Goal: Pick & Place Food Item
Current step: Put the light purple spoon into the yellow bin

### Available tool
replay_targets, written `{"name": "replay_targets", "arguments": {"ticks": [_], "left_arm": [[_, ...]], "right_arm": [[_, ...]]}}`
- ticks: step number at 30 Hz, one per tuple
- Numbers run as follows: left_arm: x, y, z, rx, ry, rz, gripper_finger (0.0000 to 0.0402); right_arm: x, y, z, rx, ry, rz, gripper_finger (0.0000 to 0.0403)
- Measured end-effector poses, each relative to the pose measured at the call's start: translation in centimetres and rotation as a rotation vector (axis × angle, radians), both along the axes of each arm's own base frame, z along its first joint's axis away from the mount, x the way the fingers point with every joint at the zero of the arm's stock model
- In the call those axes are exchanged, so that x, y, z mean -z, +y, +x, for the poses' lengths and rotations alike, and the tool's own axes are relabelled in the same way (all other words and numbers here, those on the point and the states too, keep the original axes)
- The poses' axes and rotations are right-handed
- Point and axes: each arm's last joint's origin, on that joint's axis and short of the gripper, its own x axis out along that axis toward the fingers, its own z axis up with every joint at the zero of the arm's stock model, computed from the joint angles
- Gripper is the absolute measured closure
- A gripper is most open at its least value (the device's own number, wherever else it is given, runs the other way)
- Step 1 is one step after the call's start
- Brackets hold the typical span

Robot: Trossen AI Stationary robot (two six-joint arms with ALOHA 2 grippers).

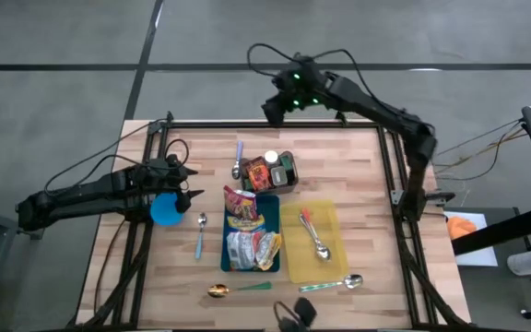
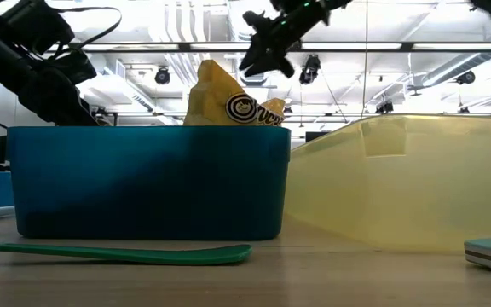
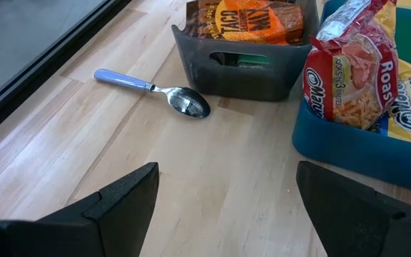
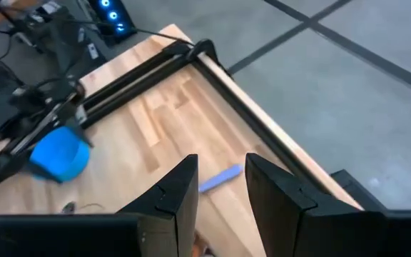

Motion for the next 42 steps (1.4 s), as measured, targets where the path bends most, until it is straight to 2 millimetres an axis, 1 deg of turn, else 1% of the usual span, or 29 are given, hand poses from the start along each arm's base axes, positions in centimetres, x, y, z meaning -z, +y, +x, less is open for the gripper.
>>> {"name": "replay_targets", "arguments": {"ticks": [3, 5, 7, 10, 15, 17, 21, 25, 29, 33, 38, 42], "left_arm": [[0.0, 0.0, 0.0, 0.000, 0.000, 0.000, 0.0066], [0.0, 0.0, 0.0, 0.000, 0.000, 0.000, 0.0066], [0.0, 0.0, 0.0, 0.000, 0.000, 0.000, 0.0066], [0.0, 0.0, 0.0, 0.000, 0.000, 0.000, 0.0066], [0.0, 0.0, 0.0, 0.000, 0.000, 0.000, 0.0066], [0.0, 0.0, 0.0, 0.000, 0.001, 0.000, 0.0066], [0.0, 0.0, 0.0, 0.000, 0.000, 0.000, 0.0066], [0.0, 0.0, 0.0, 0.000, 0.000, 0.000, 0.0066], [0.0, 0.0, 0.0, 0.000, 0.000, 0.000, 0.0066], [0.0, 0.0, 0.0, 0.000, 0.000, 0.000, 0.0066], [0.0, 0.0, 0.0, 0.000, 0.000, 0.000, 0.0066], [0.0, 0.0, 0.0, 0.000, 0.000, 0.000, 0.0066]], "right_arm": [[0.4, -1.3, 1.7, 0.006, 0.008, 0.004, 0.0287], [0.7, -1.8, 2.5, 0.001, 0.034, 0.008, 0.0287], [1.0, -2.2, 2.7, -0.018, 0.071, 0.012, 0.0287], [0.6, -2.7, 2.1, -0.064, 0.090, 0.028, 0.0287], [-1.3, -2.4, -0.1, -0.055, 0.047, -0.016, 0.0287], [-1.3, -2.1, -1.0, -0.048, 0.015, -0.037, 0.0287], [-0.3, -0.9, -2.8, -0.020, -0.078, -0.081, 0.0287], [0.1, 0.4, -5.4, 0.016, -0.190, -0.163, 0.0287], [1.0, 1.5, -8.1, 0.065, -0.217, -0.211, 0.0287], [1.7, 2.6, -10.9, 0.074, -0.232, -0.252, 0.0287], [3.2, 4.1, -13.8, 0.075, -0.278, -0.340, 0.0287], [4.6, 4.9, -16.0, 0.106, -0.335, -0.390, 0.0286]]}}
